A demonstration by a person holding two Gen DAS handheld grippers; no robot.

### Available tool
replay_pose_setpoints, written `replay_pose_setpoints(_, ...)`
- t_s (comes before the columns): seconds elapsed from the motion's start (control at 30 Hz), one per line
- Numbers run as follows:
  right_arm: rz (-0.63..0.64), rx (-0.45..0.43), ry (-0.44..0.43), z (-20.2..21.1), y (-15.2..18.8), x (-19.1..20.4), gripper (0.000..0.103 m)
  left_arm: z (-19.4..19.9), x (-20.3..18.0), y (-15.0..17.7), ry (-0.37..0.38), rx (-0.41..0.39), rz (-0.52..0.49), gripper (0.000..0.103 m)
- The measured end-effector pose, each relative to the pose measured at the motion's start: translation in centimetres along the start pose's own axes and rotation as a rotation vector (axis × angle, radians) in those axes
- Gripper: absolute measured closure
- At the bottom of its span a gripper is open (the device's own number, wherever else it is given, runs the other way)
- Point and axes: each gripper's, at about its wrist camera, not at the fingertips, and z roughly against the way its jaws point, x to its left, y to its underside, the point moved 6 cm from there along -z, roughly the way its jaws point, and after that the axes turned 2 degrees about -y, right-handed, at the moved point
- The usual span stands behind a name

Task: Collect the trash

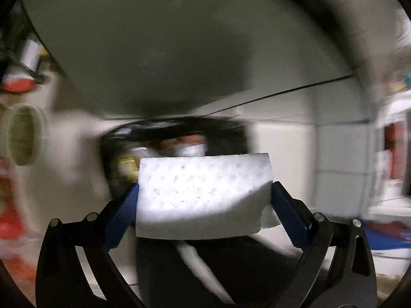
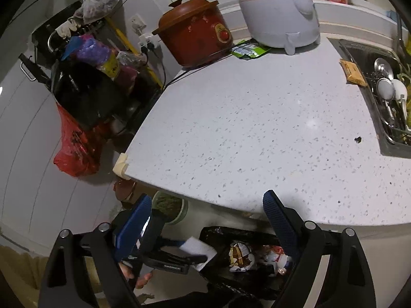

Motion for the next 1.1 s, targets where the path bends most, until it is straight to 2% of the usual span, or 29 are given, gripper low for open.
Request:
replay_pose_setpoints(0.03, 0.001, 0.019, -0.015, -0.2, 0.5, 0.2, 0.015, 1.1, -0.7, 0.0, -0.005, -0.083, -0.097, 0.006)
replay_pose_setpoints(0.07, 0.008, 0.040, -0.020, -0.4, 1.3, 0.4, 0.015, 1.3, -0.1, 0.2, -0.128, -0.117, -0.171, 0.006)
replay_pose_setpoints(0.1, 0.012, 0.059, -0.018, -0.7, 1.9, 0.4, 0.015, 0.8, 0.8, 0.6, -0.179, -0.072, -0.156, 0.007)
replay_pose_setpoints(0.13, -0.002, 0.085, -0.023, -1.2, 2.6, 0.1, 0.015, 0.7, 1.2, 1.2, -0.041, -0.005, -0.070, 0.007)
replay_pose_setpoints(0.17, -0.044, 0.116, -0.038, -1.7, 3.3, -0.3, 0.015, 1.4, 1.0, 1.3, 0.011, -0.026, -0.066, 0.007)
replay_pose_setpoints(0.2, -0.087, 0.130, -0.057, -2.0, 3.9, -0.8, 0.015, 1.7, 1.1, 1.3, -0.023, -0.055, -0.108, 0.007)
replay_pose_setpoints(0.23, -0.110, 0.136, -0.071, -2.2, 4.2, -1.0, 0.015, 1.5, 2.1, 1.3, -0.129, -0.040, -0.119, 0.007)
replay_pose_setpoints(0.27, -0.150, 0.151, -0.087, -2.7, 4.8, -1.4, 0.015, 1.3, 2.3, 1.4, -0.078, 0.001, -0.067, 0.007)
replay_pose_setpoints(0.3, -0.171, 0.166, -0.088, -3.0, 5.2, -1.7, 0.015, 1.9, 1.9, 1.5, 0.040, -0.010, -0.024, 0.007)
replay_pose_setpoints(0.33, -0.183, 0.179, -0.088, -3.3, 5.6, -1.8, 0.015, 2.3, 1.7, 1.4, 0.036, -0.039, -0.057, 0.007)
replay_pose_setpoints(0.37, -0.182, 0.188, -0.088, -3.6, 5.9, -1.8, 0.015, 2.1, 2.0, 1.4, -0.001, -0.027, -0.062, 0.007)
replay_pose_setpoints(0.4, -0.185, 0.203, -0.087, -4.0, 6.4, -1.8, 0.015, 1.7, 2.3, 1.6, 0.036, 0.019, -0.010, 0.007)
replay_pose_setpoints(0.43, -0.200, 0.204, -0.099, -4.2, 6.6, -1.7, 0.015, 2.1, 1.8, 1.7, 0.115, 0.026, 0.032, 0.007)
replay_pose_setpoints(0.47, -0.234, 0.183, -0.131, -4.1, 6.6, -1.6, 0.015, 2.9, 0.8, 1.7, 0.176, 0.009, 0.019, 0.007)
replay_pose_setpoints(0.53, -0.273, 0.110, -0.153, -3.4, 6.0, -1.3, 0.015, 4.8, -1.6, 1.7, 0.252, -0.004, -0.055, 0.007)
replay_pose_setpoints(0.6, -0.290, -0.044, -0.155, -1.8, 4.5, -0.6, 0.015, 6.4, -3.6, 2.6, 0.354, -0.002, -0.071, 0.007)
replay_pose_setpoints(0.63, -0.298, -0.103, -0.158, -1.2, 3.7, -0.3, 0.015, 6.7, -4.2, 3.0, 0.373, 0.003, -0.081, 0.007)
replay_pose_setpoints(0.7, -0.317, -0.199, -0.188, -0.3, 2.0, 0.6, 0.015, 7.6, -5.8, 3.9, 0.369, -0.008, -0.145, 0.007)
replay_pose_setpoints(0.73, -0.314, -0.231, -0.199, 0.0, 1.2, 1.1, 0.015, 8.3, -6.8, 4.3, 0.343, -0.025, -0.211, 0.007)
replay_pose_setpoints(0.83, -0.262, -0.257, -0.210, 0.0, -1.1, 2.2, 0.015, 8.1, -9.6, 5.0, 0.273, -0.047, -0.309, 0.007)
replay_pose_setpoints(0.97, -0.288, -0.237, -0.304, -1.4, -2.4, 2.8, 0.015, 8.6, -10.2, 4.8, 0.234, -0.074, -0.344, 0.007)
replay_pose_setpoints(1.1, -0.323, -0.145, -0.370, -4.2, -2.1, 3.9, 0.015, 10.6, -11.8, 5.0, 0.191, -0.152, -0.438, 0.007)
